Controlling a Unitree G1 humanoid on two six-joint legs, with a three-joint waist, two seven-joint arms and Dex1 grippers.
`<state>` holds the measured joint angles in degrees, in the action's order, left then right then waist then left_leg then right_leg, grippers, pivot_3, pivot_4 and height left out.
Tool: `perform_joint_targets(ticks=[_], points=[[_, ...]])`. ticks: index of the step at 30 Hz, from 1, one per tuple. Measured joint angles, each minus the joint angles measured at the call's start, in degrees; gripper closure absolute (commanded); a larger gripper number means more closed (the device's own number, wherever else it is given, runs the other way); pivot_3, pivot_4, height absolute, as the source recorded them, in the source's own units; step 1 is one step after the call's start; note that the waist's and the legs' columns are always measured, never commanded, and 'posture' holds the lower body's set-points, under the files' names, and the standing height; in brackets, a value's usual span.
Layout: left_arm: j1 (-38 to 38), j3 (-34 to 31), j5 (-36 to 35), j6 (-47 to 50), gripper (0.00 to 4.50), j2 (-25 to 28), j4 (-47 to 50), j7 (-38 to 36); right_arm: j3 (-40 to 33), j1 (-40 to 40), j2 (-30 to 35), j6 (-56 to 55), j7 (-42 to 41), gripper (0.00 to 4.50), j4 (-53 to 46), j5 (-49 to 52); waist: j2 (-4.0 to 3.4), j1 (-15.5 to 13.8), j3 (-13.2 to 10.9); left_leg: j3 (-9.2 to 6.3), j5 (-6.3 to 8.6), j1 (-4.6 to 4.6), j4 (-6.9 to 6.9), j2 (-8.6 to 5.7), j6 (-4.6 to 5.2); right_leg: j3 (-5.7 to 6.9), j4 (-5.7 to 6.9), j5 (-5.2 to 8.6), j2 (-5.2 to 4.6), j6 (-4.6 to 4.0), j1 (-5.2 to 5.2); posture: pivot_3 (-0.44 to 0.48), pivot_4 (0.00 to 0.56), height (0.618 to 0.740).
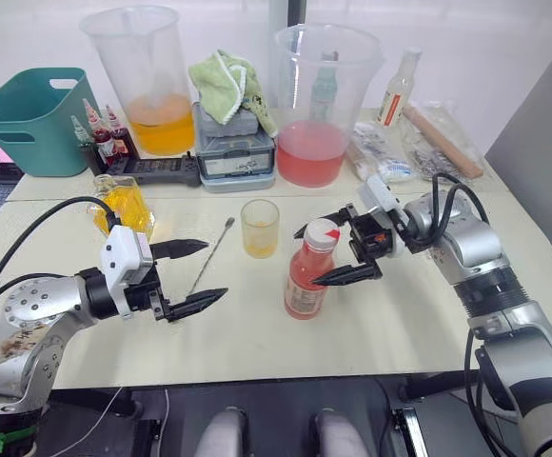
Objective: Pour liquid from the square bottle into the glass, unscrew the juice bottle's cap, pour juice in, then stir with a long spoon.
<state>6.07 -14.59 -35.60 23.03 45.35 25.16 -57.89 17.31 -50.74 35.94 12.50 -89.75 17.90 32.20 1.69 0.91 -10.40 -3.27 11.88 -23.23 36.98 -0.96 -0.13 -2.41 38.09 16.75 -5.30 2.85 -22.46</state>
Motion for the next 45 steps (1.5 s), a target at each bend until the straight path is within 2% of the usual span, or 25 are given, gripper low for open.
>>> perform_joint_targets(ticks=[2, 3, 4, 7, 12, 15, 19, 24, 30, 37, 39, 45], points=[[-0.2, 0.0, -0.4, 0.2, 0.0, 0.0, 0.4, 0.1, 0.3, 0.0, 0.5, 0.4, 0.0, 1.49, -0.3, 1.6, 0.0, -0.1, 0.0, 0.0, 0.0, 0.0, 0.0, 0.01, 0.0, 0.0, 0.0, 0.0, 0.0, 0.0, 0.0, 0.0, 0.15, 0.74], [-0.4, 0.0, -0.5, 0.4, 0.0, 0.1, 0.4, 0.2, 0.4, 0.0, 1.4, 0.7, 0.0, 2.1, -0.7, 2.9, 0.0, -0.1, 0.0, 0.0, 0.0, 0.0, -0.01, 0.01, 0.0, 0.0, 0.0, 0.0, 0.01, 0.0, -0.01, 0.0, 0.15, 0.74], [-0.4, 0.0, -0.5, 0.4, 0.0, 0.1, 0.4, 0.2, 0.4, 0.0, 1.5, 0.8, 0.0, 2.2, -0.7, 3.0, 0.0, -0.1, 0.0, 0.0, 0.0, 0.0, -0.01, 0.01, 0.0, 0.0, 0.0, 0.0, 0.01, 0.0, -0.01, 0.0, 0.15, 0.74], [-0.4, 0.0, -0.5, 0.7, 0.0, 0.1, 0.4, 0.2, 0.5, 0.3, 2.6, 2.8, -0.1, 3.05, -1.4, 4.3, -0.01, 0.0, 0.0, 0.01, 0.0, -0.04, -0.01, 0.02, 0.0, -0.01, 0.0, 0.0, 0.02, 0.0, -0.07, 0.0, 0.15, 0.74], [-0.4, 0.2, -0.5, 0.7, 0.0, 0.0, 0.3, 0.1, -2.1, 2.9, 2.5, 6.7, 0.3, 3.06, -5.1, 4.8, 0.0, -0.1, 0.0, 0.01, 0.0, -0.14, -0.04, 0.01, 0.0, -0.01, 0.02, 0.0, 0.02, -0.01, -0.18, 0.0, 0.15, 0.74], [-0.2, 0.8, -0.4, 0.6, 0.0, -0.2, 0.3, 0.1, -4.1, 5.1, 1.8, 9.4, 3.6, 3.06, -9.4, 4.9, 0.0, -0.1, 0.0, 0.02, 0.0, -0.25, -0.04, 0.02, 0.0, -0.02, 0.04, -0.01, 0.02, -0.01, -0.31, 0.0, 0.15, 0.74], [0.4, 2.2, -0.3, -0.7, 0.0, -0.7, -0.8, -0.7, -7.3, 11.0, 0.8, 15.2, 17.5, 3.06, -23.7, 4.3, 0.0, -0.1, 0.0, 0.03, -0.02, -0.59, 0.01, -0.02, -0.03, -0.07, 0.4, -0.02, 0.0, -0.04, -0.77, 0.0, 0.15, 0.74], [1.3, 2.9, -0.2, -1.5, 0.0, -0.8, -1.5, -1.5, -9.7, 14.3, 0.3, 21.9, 30.6, 3.06, -32.1, 3.4, 0.0, -0.1, 0.0, 0.05, -0.03, -0.59, 0.03, -0.05, -0.04, -0.09, 0.42, -0.02, -0.02, -0.04, -0.76, 0.0, 0.15, 0.74], [3.8, 4.8, -0.1, -1.6, 0.0, -0.9, -3.8, -2.4, -11.7, 18.5, -0.5, 28.0, 40.7, 3.06, -40.9, 3.4, 0.0, -0.2, 0.0, 0.03, -0.03, -0.57, 0.04, -0.03, -0.04, -0.06, 0.42, -0.02, 0.05, -0.04, -0.72, 0.0, 0.15, 0.74], [6.8, 6.2, 0.8, -1.8, 0.0, -1.3, -5.9, -3.3, -12.0, 19.9, -0.7, 28.8, 42.3, 3.06, -43.3, 3.6, 0.01, 0.1, 0.0, 0.06, -0.04, -0.49, 0.04, -0.04, -0.03, -0.07, 0.42, -0.02, 0.1, -0.04, -0.67, 0.0, 0.15, 0.74], [7.0, 6.3, 1.0, -1.8, 0.0, -1.5, -6.1, -3.5, -12.2, 19.8, -0.6, 29.1, 42.3, 2.03, -43.1, 3.9, 0.01, 0.0, 0.0, 0.06, -0.03, -0.49, 0.04, -0.03, -0.03, -0.06, 0.42, -0.02, 0.09, -0.04, -0.66, 0.0, 0.15, 0.74], [7.2, 6.6, 1.5, -1.8, 0.0, -1.8, -6.6, -3.6, -12.4, 17.8, 0.7, 29.2, 37.5, 0.04, -39.4, 4.6, 0.01, 0.0, 0.0, 0.07, -0.04, -0.5, 0.06, -0.03, -0.03, -0.07, 0.41, -0.02, 0.09, -0.04, -0.65, 0.0, 0.15, 0.74]])
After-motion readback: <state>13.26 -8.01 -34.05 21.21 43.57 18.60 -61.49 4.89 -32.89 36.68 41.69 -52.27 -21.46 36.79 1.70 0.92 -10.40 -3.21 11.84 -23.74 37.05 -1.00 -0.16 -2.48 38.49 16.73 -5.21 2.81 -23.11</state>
